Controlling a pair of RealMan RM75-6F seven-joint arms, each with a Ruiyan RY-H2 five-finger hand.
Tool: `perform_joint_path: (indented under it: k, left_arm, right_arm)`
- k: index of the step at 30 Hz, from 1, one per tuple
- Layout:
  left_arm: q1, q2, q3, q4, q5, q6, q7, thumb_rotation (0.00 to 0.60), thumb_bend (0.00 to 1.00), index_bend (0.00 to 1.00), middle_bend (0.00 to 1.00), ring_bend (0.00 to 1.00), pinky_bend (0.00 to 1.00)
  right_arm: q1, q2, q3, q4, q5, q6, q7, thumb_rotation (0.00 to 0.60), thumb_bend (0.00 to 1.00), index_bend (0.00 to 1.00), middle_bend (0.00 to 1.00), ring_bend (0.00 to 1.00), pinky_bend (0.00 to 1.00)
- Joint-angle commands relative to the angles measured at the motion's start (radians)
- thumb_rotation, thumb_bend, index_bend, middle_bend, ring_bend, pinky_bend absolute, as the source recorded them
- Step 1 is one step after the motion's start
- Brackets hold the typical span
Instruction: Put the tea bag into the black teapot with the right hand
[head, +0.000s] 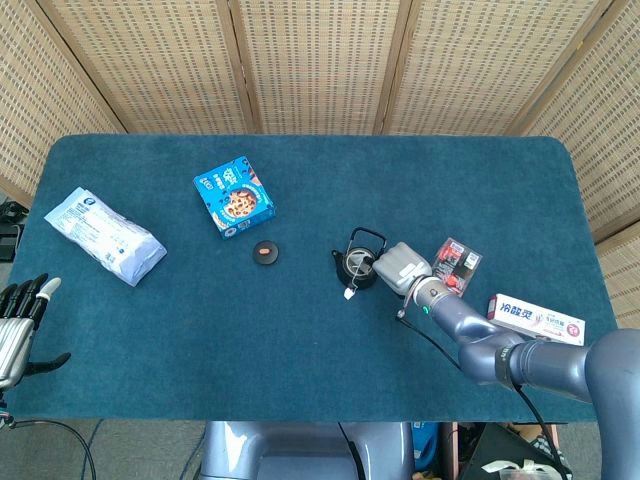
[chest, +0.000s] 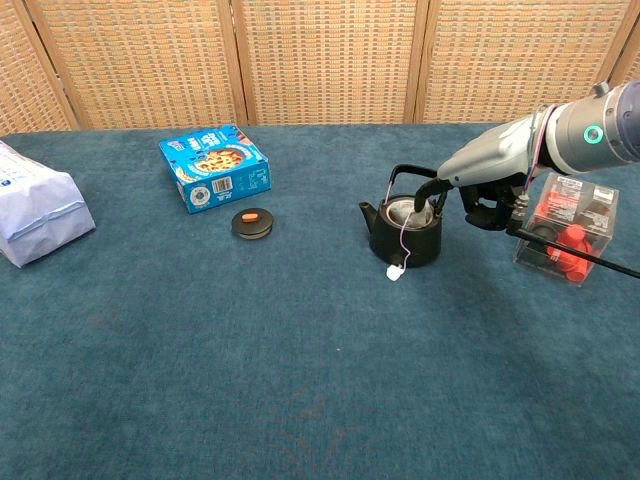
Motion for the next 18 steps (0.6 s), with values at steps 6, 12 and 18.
perform_joint_path:
  k: [6,12,18]
  left_arm:
    - [0.0,-0.002,0.001,0.005,0.0,-0.002,-0.003,0.6,0.07,0.0,0.0,0.0,0.0]
    - [0.0,-0.002,0.002,0.006,-0.001,-0.004,-0.005,0.6,0.07,0.0,0.0,0.0,0.0]
    - [0.001,0.0,0.001,0.006,0.0,-0.001,-0.007,0.6,0.07,0.0,0.0,0.0,0.0]
  right_arm:
    - [0.018,-0.026,-0.018,0.02,0.019,-0.007,-0.014,0.6,0.79,0.13,0.84,0.85,0.88]
    - [0.029,-0.032,-0.027,0.018,0.033,0.0,-0.021,0.6,0.79,0.13,0.84,0.85,0.88]
    - [0.028,-0.009,-0.023,-0.013,0.028,0.024,-0.014,0.6,0.79,0.13,0.84,0.85,0.88]
